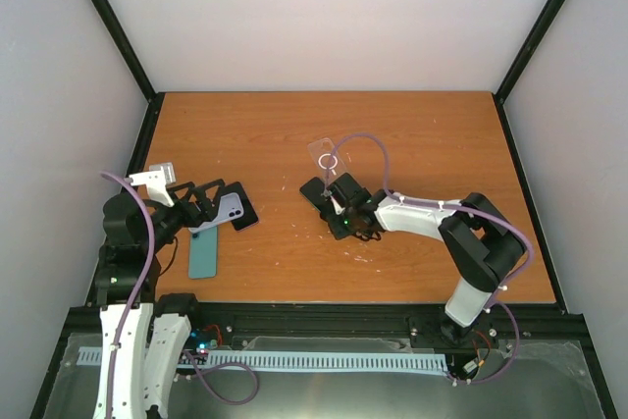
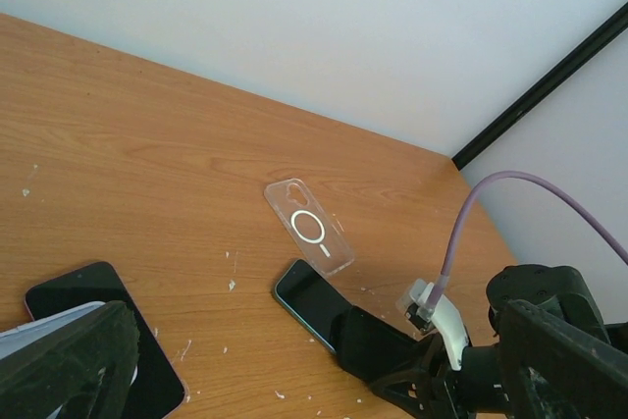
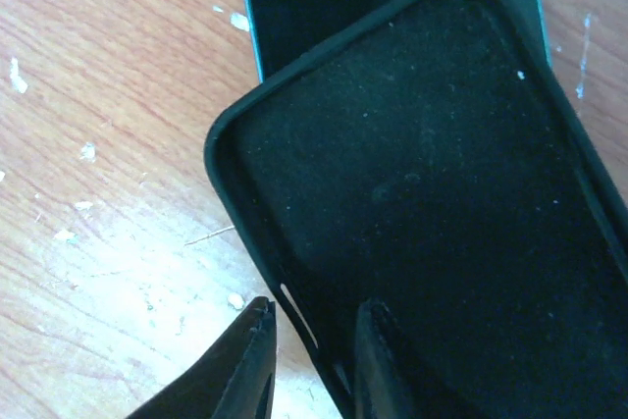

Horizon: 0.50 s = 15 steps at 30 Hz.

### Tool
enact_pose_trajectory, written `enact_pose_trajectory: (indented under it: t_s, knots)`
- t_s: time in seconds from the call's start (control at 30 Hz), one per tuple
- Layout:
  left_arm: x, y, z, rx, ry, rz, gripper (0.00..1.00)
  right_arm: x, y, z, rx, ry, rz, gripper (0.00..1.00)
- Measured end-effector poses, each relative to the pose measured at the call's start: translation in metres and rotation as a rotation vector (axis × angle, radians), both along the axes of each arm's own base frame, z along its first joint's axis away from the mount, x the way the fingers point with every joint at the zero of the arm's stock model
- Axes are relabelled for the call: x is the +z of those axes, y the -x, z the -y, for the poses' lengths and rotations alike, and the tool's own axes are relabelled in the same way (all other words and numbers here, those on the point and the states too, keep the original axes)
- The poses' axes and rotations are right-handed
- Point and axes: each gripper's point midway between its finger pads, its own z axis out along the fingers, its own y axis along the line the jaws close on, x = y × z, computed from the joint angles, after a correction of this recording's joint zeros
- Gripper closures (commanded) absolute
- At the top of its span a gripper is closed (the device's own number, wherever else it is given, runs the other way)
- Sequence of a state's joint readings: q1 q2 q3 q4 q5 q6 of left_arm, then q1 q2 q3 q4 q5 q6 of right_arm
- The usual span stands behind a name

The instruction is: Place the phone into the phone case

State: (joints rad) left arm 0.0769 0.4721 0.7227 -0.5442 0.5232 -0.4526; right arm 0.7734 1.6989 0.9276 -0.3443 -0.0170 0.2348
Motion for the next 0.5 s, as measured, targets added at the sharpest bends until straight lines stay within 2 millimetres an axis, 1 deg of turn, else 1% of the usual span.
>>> enact_pose_trajectory:
  t_s: [0.17, 0.23, 0.3, 0.4, 0.5]
  knots:
    - [0.000, -0.001, -0.001, 0.007, -0.002, -0.001, 0.00, -0.002, 0.002, -0.001, 0.002, -0.005, -0.015, 0.96]
    - [-0.001, -0.001, -0.002, 0.010, -0.003, -0.001, 0.01, -0.002, 0.007, -0.002, 0.000, -0.019, -0.030, 0.97]
    - [-0.001, -0.001, -0.002, 0.014, -0.004, -0.001, 0.00, -0.003, 0.016, -0.001, 0.002, -0.038, -0.049, 0.97]
    - [-0.001, -0.002, -0.003, 0.018, -0.005, -0.002, 0.00, -0.003, 0.035, -0.003, 0.013, -0.071, -0.086, 0.97]
    - [-0.001, -0.002, -0.004, 0.022, -0.006, -0.004, 0.01, -0.001, 0.052, -0.011, 0.055, -0.103, -0.103, 0.97]
